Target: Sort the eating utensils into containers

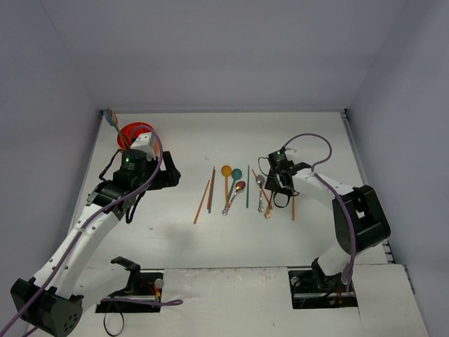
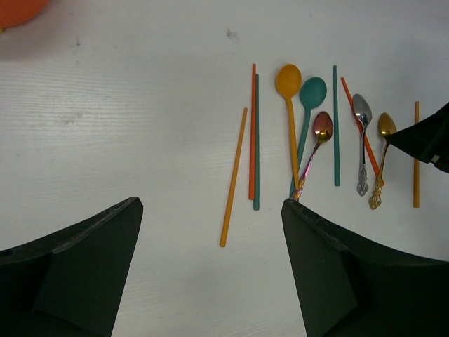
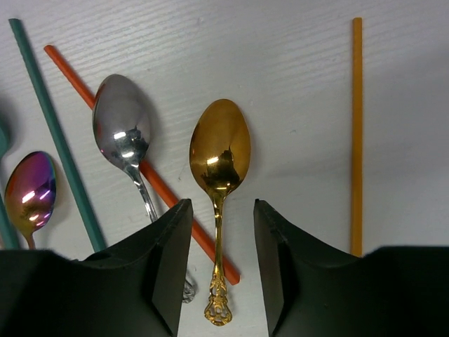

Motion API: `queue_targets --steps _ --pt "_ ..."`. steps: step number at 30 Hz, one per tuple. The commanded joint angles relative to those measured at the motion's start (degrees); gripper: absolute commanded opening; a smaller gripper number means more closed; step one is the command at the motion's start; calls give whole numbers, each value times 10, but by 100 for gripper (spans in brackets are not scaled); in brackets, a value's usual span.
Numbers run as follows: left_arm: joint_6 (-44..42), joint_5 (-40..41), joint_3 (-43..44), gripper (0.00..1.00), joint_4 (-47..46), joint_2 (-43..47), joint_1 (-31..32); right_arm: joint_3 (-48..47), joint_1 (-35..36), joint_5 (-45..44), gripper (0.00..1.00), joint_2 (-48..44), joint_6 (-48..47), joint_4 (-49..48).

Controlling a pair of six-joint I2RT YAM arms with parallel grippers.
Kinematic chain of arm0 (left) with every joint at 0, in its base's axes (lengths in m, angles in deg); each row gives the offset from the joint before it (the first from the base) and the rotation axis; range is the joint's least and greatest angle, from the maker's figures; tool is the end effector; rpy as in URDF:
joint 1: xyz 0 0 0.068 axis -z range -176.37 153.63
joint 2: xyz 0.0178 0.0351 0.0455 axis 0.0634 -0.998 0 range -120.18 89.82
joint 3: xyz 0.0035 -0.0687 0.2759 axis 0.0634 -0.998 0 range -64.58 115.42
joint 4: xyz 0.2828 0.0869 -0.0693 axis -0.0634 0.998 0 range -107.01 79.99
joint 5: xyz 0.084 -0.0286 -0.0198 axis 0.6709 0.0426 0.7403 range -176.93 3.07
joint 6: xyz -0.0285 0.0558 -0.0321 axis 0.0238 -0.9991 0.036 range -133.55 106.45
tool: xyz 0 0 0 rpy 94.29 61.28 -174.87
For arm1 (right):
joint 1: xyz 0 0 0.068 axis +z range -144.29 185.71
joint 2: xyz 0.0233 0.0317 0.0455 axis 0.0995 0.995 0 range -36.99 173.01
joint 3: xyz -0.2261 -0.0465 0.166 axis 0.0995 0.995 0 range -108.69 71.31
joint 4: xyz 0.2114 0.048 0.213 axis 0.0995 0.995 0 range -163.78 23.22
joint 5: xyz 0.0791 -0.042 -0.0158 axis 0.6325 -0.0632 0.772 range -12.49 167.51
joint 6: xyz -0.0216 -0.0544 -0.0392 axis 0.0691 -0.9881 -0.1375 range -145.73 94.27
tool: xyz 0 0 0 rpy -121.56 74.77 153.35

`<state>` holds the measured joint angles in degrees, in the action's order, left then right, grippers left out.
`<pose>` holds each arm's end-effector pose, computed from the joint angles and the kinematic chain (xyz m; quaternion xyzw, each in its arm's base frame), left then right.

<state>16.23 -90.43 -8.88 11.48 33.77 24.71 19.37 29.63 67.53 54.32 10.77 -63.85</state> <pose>0.2519 -0.1008 0.3372 -0.0498 0.8592 -0.2420 0.4480 0.3457 0.1424 0.1526 0.1324 0.9251 0.1039 0.3404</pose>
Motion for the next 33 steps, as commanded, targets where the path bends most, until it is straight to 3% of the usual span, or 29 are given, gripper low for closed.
queue_targets --steps 1,8,15,17,22,28,33 --pt "25 -20 8 78 -21 2 8 4 -2 -18 34 18 28 -20" --pt "32 -34 14 78 -23 -9 23 15 -2 -5 29 35 30 -36" --pt "36 -52 35 78 -25 -30 35 23 -3 -4 4 21 16 -38" --pt "36 -57 48 78 -24 -38 40 21 -2 -3 0 2 2 -36" --pt "43 -85 89 78 -26 -63 51 -5 15 9 0 -64 -58 -37" --pt "62 -126 141 78 -44 -96 71 -71 116 30 0 -139 -156 -40" --pt "99 -166 174 78 -99 -127 89 -112 184 99 0 -175 -235 -55"
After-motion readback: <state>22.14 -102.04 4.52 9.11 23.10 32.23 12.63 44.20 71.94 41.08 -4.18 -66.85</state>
